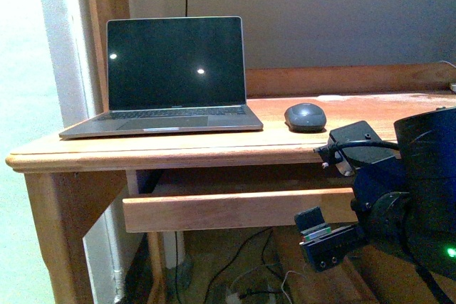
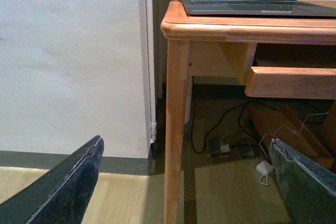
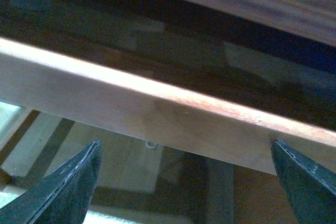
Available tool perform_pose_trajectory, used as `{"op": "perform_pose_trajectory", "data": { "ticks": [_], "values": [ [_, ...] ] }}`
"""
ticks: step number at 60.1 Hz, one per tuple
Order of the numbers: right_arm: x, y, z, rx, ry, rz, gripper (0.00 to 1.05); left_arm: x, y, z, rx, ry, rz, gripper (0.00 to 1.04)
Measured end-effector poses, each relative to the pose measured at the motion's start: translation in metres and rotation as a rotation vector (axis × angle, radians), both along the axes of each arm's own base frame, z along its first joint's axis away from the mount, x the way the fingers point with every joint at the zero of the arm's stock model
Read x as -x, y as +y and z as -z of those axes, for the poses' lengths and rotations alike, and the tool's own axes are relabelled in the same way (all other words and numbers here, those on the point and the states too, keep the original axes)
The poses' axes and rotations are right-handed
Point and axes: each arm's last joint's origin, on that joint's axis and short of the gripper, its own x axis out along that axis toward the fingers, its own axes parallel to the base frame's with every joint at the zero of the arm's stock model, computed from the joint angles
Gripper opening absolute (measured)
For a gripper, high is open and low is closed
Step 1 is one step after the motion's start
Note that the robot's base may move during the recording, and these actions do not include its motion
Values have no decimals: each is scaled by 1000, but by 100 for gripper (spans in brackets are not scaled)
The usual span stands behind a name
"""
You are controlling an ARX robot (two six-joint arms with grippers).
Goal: Place mouse
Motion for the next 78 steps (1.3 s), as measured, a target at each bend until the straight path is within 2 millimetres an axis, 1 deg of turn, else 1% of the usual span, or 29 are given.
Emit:
{"op": "perform_pose_trajectory", "data": {
  "ticks": [6, 12, 19, 25, 32, 37, 38, 41, 44, 45, 46, 51, 55, 57, 61, 63, 65, 66, 71, 75, 76, 78],
  "values": [
    [-2, -4, -3, -5, -15, 36, 97, 0, 0, 0, 0, 0, 0, 97],
    [2, -10, -6, -26, -14, 41, 97, 0, 0, 0, 0, 0, 0, 97],
    [16, -23, -12, -62, 11, 55, 97, 0, 0, 0, 0, 0, 0, 97],
    [36, -41, -22, -134, 22, 94, 97, 0, 0, 0, 0, 0, 0, 97],
    [70, -69, -36, -250, 10, 162, 97, 0, 0, 0, 0, 0, 0, 97],
    [106, -93, -45, -347, -33, 227, 97, 0, 0, 0, 0, 0, 0, 97],
    [118, -99, -46, -365, -43, 238, 97, 0, 0, 0, 0, 0, 0, 97],
    [142, -106, -45, -387, -53, 250, 97, 0, 0, 0, 0, 0, 0, 97],
    [163, -107, -41, -405, -50, 244, 97, 0, 0, 0, 0, 0, 0, 97],
    [187, -106, -34, -426, -35, 229, 97, 0, 0, 0, 0, 0, 0, 97],
    [191, -106, -33, -428, -32, 226, 97, 0, 0, 0, 0, 0, 0, 97],
    [227, -101, -18, -466, -12, 219, 97, 0, 0, 0, 0, 0, 0, 97],
    [245, -97, -12, -492, -35, 226, 97, 0, 0, 0, 0, 0, 0, 97],
    [252, -94, -13, -519, -88, 207, 97, 0, 0, 0, 0, 0, 0, 97],
    [255, -91, -9, -548, -129, 224, 97, 0, 0, 0, 0, 0, 0, 97],
    [255, -90, -5, -541, -155, 186, 94, 0, 0, 0, 0, 0, 0, 97],
    [255, -92, 1, -505, -201, 130, 88, 0, 0, 0, 0, 0, 0, 97],
    [254, -93, 3, -499, -209, 125, 86, 0, 0, 0, 0, 0, 0, 97],
    [256, -97, 0, -372, -280, 102, 71, 0, 0, 0, 0, 0, 0, 97],
    [256, -97, -1, -324, -290, 92, 61, 0, 0, 0, 0, 0, 0, 97],
    [256, -97, -1, -308, -289, 86, 56, 0, 0, 0, 0, 0, 0, 97],
    [256, -97, -1, -296, -290, 84, 50, 0, 0, 0, 0, 0, 0, 97]
  ]
}}
